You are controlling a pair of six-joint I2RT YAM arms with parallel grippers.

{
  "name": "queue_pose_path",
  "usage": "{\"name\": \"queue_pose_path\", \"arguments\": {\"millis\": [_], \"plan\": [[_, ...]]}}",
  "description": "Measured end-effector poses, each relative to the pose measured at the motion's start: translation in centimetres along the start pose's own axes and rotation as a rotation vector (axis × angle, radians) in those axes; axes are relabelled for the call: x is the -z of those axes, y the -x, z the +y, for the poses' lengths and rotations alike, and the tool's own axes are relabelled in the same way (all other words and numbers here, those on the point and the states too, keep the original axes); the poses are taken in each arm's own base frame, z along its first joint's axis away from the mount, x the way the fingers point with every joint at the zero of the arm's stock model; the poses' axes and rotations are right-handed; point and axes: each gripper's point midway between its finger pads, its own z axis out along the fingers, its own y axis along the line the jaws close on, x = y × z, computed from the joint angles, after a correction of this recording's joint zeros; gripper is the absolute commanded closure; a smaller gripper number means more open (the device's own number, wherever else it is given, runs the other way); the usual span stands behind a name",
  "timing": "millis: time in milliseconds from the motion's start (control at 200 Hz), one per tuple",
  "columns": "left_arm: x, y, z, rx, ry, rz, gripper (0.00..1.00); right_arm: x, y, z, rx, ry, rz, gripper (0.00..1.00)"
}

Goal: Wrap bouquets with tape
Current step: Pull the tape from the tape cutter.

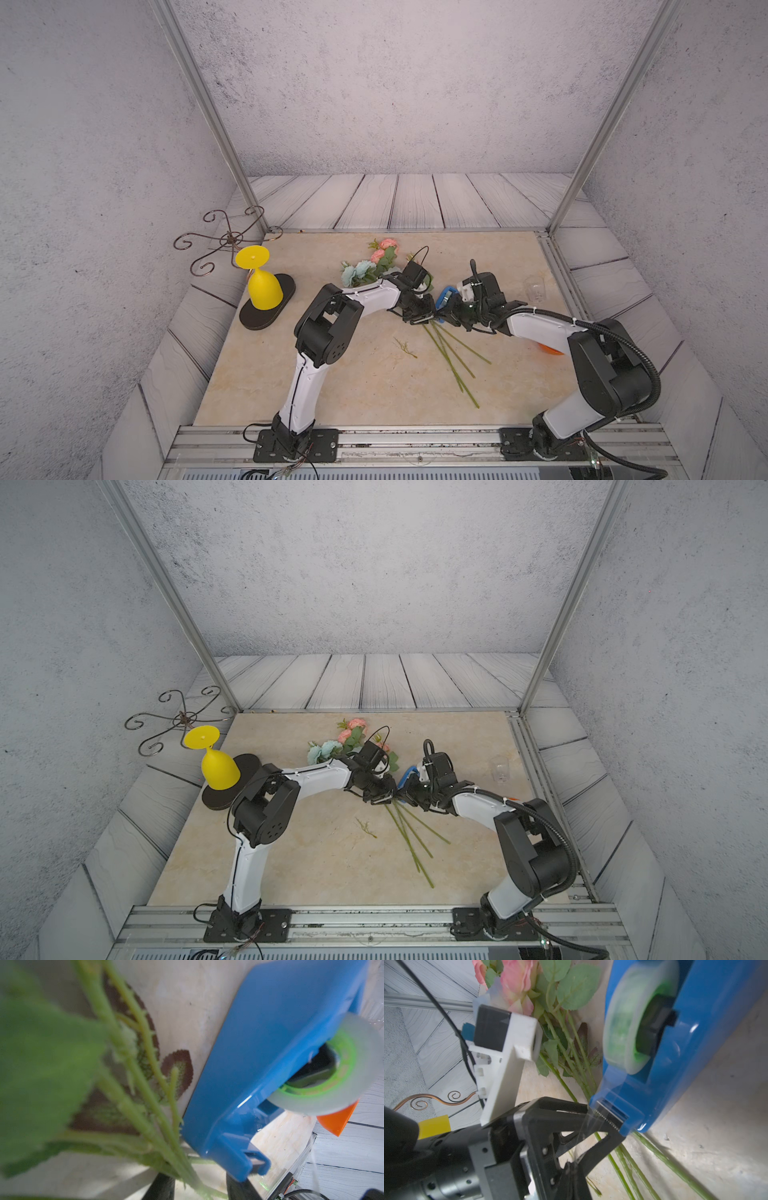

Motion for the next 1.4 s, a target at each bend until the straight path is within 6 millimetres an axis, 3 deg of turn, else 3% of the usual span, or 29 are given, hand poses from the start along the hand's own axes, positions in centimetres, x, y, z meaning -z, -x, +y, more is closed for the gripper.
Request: {"name": "queue_pose_path", "arguments": {"millis": [335,560,796,1011,1106,1296,1396], "plan": [[0.1,0.1,0.0,0.008,0.003,0.001,0.56,0.7,-0.7,0.3,0.017,0.006,-0.035,0.95],[0.2,0.4,0.1,0.007,0.016,-0.007,0.56,0.1,-3.4,-3.5,-0.039,-0.048,0.015,0.95],[0.7,1.1,0.5,0.025,0.032,-0.031,0.56,0.2,-2.5,-1.3,-0.025,0.024,0.013,0.94],[1.0,1.3,1.0,0.060,0.034,-0.046,0.56,-0.1,-2.9,-1.7,-0.065,0.044,0.014,0.94],[2.1,1.5,0.8,0.062,0.039,-0.064,0.56,-0.3,-2.9,-1.8,-0.073,0.047,0.015,0.93],[6.1,2.3,-0.2,0.054,0.018,-0.119,0.57,-0.3,-2.8,-1.6,-0.082,0.046,0.016,0.93],[6.2,1.1,1.0,0.077,0.024,-0.105,0.55,-0.2,-2.5,-1.3,-0.079,0.043,0.013,0.92]]}}
